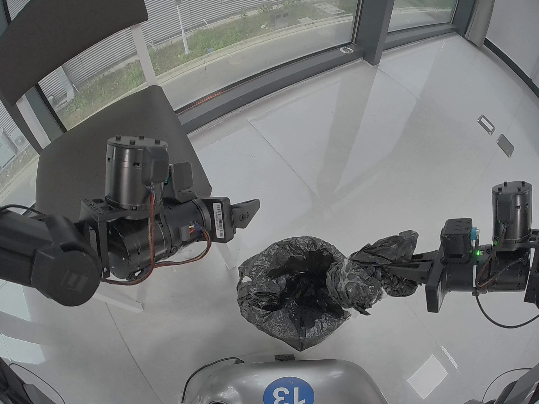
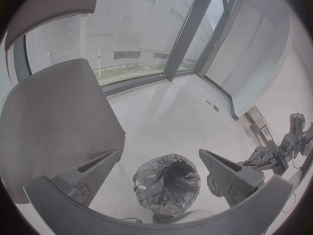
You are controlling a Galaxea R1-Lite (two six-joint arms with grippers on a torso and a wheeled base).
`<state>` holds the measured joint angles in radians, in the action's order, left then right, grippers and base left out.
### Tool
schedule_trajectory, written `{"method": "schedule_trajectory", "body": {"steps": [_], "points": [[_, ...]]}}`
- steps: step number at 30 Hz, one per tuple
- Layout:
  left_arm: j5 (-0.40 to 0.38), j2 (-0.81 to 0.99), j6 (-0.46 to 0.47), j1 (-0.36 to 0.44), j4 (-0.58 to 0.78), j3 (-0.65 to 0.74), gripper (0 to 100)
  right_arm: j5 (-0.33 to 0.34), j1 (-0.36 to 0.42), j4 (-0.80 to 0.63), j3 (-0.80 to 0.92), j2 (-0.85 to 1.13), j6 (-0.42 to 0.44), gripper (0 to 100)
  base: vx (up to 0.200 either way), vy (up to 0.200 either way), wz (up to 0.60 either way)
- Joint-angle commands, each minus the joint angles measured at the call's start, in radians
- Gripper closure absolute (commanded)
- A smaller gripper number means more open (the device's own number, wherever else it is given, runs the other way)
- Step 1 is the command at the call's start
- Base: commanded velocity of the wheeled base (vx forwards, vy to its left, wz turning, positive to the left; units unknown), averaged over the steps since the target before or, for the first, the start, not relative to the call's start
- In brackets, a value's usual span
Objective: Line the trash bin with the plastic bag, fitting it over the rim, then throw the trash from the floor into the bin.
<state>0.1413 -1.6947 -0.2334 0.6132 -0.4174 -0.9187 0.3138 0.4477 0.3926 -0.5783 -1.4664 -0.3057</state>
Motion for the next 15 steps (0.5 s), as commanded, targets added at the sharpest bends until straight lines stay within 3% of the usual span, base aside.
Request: {"method": "schedule_trajectory", "body": {"steps": [1, 15], "points": [[0.001, -0.010, -0.001, 0.005, -0.001, -0.002, 0, 0.002, 0.037, 0.008, -0.002, -0.025, -0.001, 100, 0.000, 0.000, 0.00], [0.003, 0.007, -0.003, 0.033, -0.003, -0.005, 0, -0.002, 0.114, 0.049, -0.117, -0.213, -0.006, 100, 0.000, 0.000, 0.00]]}}
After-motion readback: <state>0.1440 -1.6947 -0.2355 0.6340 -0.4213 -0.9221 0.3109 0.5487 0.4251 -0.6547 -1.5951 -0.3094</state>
